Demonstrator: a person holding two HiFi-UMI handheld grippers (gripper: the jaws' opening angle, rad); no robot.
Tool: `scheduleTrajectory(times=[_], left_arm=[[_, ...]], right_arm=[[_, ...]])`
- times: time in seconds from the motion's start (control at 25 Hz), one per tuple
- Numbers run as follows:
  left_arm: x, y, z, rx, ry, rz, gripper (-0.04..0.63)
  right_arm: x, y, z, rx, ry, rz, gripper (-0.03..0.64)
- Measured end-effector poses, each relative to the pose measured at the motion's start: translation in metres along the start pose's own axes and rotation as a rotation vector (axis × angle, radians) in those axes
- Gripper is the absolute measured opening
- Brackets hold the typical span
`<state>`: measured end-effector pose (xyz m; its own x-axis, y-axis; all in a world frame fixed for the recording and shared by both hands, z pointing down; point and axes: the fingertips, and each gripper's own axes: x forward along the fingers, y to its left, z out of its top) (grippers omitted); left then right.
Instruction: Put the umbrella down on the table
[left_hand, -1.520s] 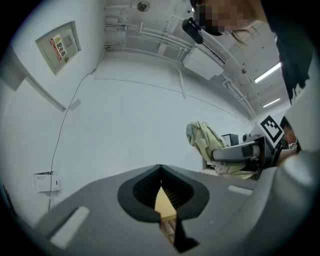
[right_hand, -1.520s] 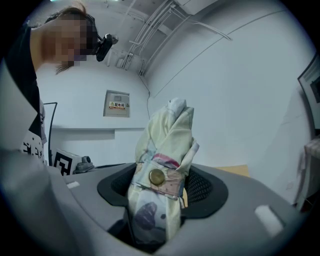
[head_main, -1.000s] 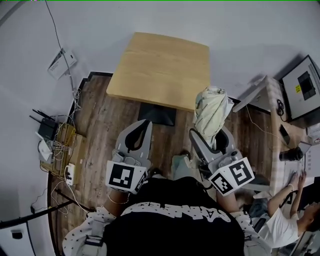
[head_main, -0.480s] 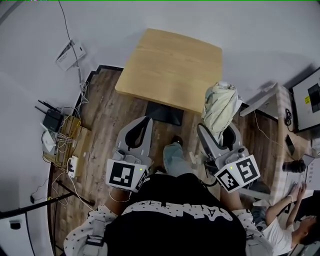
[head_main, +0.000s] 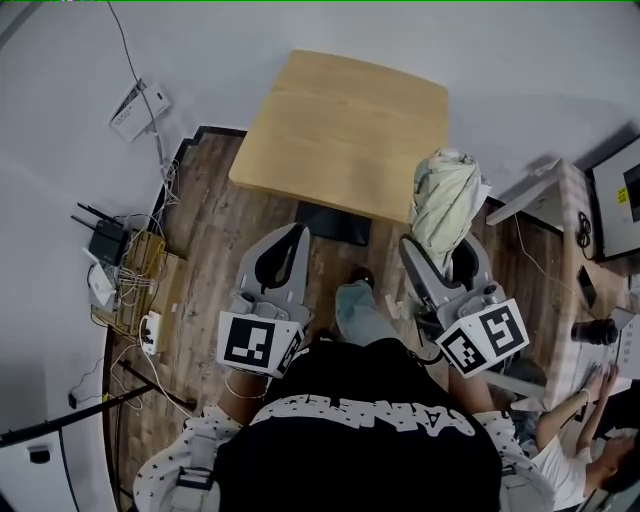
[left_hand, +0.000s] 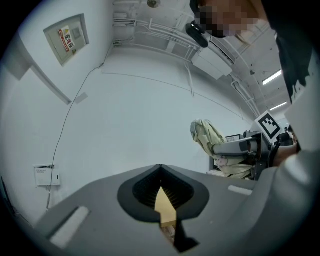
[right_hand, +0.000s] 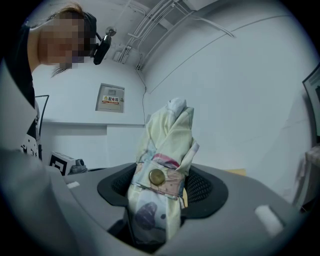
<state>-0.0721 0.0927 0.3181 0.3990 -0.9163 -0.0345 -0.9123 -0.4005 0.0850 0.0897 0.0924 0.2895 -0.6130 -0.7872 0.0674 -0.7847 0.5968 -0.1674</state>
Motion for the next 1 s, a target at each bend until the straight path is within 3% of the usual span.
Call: scheduleTrajectory(times=[1.0], left_arm=[[0.066, 0.024, -0.008, 0.02, 0.033, 0.057, 0.002]], right_arm=[[0.063, -0.058, -0.001, 0.041, 0.022, 0.049, 0.285]])
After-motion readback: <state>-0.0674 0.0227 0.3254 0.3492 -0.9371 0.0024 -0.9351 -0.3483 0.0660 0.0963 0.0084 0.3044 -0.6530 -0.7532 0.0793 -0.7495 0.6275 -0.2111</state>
